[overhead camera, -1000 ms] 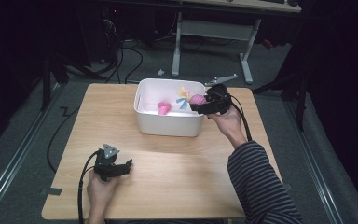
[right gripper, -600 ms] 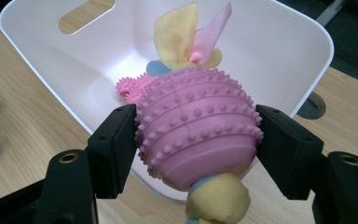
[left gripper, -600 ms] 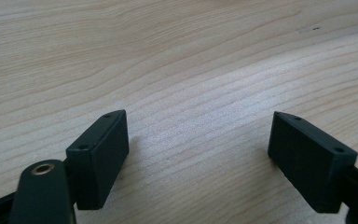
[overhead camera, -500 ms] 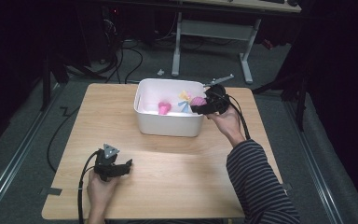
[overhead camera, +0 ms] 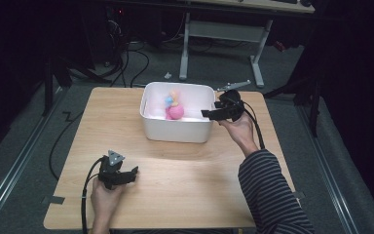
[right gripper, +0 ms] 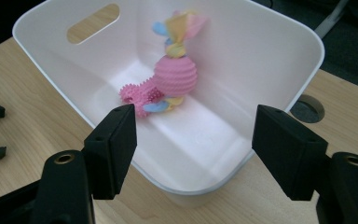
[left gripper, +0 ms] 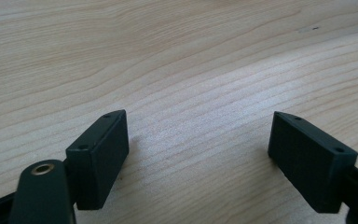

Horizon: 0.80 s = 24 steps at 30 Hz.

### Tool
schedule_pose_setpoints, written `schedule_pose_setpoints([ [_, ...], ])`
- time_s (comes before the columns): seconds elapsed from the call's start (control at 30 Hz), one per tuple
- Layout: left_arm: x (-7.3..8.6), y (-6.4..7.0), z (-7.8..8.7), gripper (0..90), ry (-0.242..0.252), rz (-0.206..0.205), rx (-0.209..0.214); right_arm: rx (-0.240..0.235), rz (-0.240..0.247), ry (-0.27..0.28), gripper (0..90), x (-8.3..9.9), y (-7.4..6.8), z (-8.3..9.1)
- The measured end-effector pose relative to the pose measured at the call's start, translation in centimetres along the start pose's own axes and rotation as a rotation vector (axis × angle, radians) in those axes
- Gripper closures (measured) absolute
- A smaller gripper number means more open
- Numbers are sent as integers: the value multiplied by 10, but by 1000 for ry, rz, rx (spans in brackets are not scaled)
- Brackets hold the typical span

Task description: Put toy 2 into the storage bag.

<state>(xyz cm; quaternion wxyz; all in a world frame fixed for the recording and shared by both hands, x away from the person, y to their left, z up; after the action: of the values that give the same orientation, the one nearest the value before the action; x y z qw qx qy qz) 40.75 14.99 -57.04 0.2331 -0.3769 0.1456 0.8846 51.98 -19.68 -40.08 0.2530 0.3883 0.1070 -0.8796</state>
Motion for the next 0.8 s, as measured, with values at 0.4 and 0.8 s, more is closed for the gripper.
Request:
schedule_pose_setpoints([
  [0.4, 0, 0, 0, 205, 1, 0, 0, -3, -19, 98, 337, 19, 4, 35],
  [0.8, 0, 0, 0, 205, -1, 0, 1, 18, -67, 172, 347, 39, 15, 67],
])
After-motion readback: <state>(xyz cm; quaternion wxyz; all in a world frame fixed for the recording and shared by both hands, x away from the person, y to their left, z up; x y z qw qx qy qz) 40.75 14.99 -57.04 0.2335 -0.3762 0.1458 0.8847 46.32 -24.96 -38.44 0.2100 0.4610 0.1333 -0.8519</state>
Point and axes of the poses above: each handheld gripper's, and its own axes: z roughly backward along the jaws, x roughly out of its underside, y roughly to its right, the point moved 5 cm from there along -z, roughly forward along the jaws, and after that the axes turned 6 degrees about x, right-handed, at the moved point
